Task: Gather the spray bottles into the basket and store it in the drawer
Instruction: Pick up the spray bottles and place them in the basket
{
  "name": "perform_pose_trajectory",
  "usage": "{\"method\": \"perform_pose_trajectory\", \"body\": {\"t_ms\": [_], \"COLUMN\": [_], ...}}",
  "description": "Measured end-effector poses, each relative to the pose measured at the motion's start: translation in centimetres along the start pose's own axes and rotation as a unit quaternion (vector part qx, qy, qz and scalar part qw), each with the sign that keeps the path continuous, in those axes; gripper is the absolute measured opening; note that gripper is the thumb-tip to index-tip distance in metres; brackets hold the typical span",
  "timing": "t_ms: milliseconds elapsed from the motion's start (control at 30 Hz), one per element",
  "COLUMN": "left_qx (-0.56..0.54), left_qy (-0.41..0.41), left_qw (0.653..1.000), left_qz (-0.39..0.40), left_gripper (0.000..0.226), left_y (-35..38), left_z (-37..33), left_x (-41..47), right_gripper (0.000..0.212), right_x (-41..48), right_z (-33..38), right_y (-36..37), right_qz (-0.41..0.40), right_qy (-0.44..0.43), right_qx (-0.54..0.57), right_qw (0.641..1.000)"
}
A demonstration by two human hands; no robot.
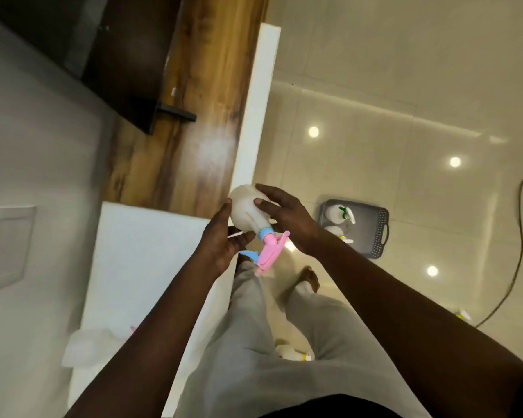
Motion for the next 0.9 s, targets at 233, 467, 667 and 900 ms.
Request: {"method": "perform_pose_trajectory", "body": {"t_ms": [233,467,667,900], "left_qx": [0.097,0.196,0.205,0.220], "left_qy": [-0.053,-0.028,0.023,0.020], "left_qw": [0.993,0.980,0.977,0.973], "left_qz": [0.028,0.019,0.044,0.068], "left_gripper": [0.045,0.040,0.041,0.048], "left_y": [7.7,16.2,24.7,31.9], "left_z": [7.3,15.0,22.3,31.6], "left_x": [-1.0,-2.5,-4.3,-2.9], "right_gripper": [0.051,0.050,0.016,0.025], "right_x": [-3.5,-6.3,-8.7,-7.4], "right_z": [-5.2,-9.2,-13.2,-17.2], "right_y": [-10.4,-21.2,-31.4,-42.0], "right_qz": [-0.064,-0.095,-0.116,-0.117], "right_qy": [-0.008,-0.006,-0.007,0.034], "right_qx": [0.084,0.127,0.188,0.234], "right_qw": [0.994,0.987,0.975,0.964]}}
Point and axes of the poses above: each hand's wrist, its own x-axis towards the middle knuckle, its own y-axis out of the palm, z = x × y, the point moved 4 cm from there along x, towards the middle knuckle, and after that the axes turned 15 degrees about y, right-handed, at the moved point
